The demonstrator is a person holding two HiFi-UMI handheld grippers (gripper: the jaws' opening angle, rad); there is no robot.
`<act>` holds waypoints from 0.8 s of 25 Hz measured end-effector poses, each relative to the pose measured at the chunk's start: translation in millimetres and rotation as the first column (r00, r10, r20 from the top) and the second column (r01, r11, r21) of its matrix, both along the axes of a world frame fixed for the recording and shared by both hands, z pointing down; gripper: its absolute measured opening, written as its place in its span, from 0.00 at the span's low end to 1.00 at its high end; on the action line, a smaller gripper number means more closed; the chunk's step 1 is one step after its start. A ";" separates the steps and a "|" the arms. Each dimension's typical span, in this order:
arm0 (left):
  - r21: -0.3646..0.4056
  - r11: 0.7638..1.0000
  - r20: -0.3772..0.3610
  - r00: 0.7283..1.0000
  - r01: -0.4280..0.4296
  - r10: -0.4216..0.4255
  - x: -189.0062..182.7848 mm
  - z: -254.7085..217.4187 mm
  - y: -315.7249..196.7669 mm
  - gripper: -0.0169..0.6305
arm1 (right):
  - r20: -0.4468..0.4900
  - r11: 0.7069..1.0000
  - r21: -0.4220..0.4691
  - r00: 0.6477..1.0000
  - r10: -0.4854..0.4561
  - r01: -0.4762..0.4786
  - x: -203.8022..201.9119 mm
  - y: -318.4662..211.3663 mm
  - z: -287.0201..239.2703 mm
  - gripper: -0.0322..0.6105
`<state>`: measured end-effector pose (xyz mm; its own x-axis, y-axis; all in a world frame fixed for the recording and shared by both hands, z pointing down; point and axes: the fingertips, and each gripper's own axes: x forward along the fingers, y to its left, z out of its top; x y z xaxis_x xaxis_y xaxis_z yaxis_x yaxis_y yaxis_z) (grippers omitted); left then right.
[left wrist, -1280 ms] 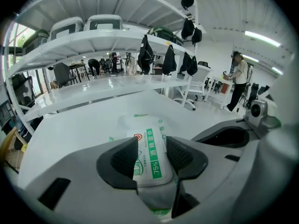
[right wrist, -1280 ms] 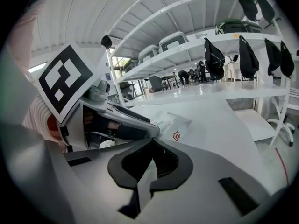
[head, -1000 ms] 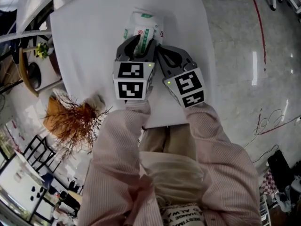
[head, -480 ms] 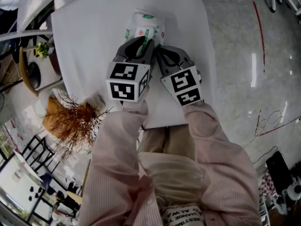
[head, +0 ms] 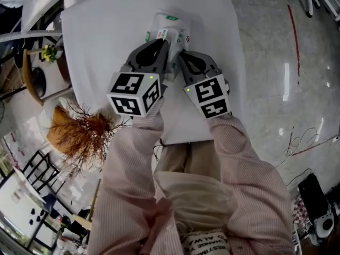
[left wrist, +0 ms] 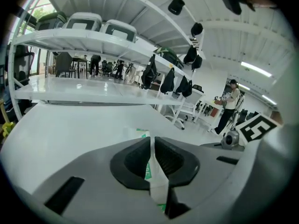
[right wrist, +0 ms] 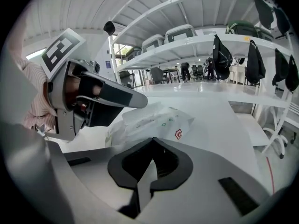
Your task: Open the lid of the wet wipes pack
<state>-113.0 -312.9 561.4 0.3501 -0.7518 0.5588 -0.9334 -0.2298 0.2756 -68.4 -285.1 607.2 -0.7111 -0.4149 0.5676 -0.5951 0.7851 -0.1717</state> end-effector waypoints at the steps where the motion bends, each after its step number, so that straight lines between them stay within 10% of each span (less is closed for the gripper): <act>1: 0.009 1.000 0.001 1.000 0.011 -0.011 -4.3 -3.0 -0.2 0.06 | 0.000 1.000 0.001 1.000 0.000 0.000 0.0 0.0 -0.1 0.05; 20: 0.006 0.974 0.057 0.972 0.226 -0.226 -79.7 9.1 -4.0 0.04 | -0.004 1.000 0.020 1.000 0.004 -0.004 0.0 0.2 -1.6 0.05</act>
<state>-192.7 -316.9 570.5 0.1386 -0.8074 0.5734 -0.9753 -0.0106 0.2208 -68.4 -284.9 605.6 -0.7069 -0.4293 0.5621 -0.5993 0.7856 -0.1537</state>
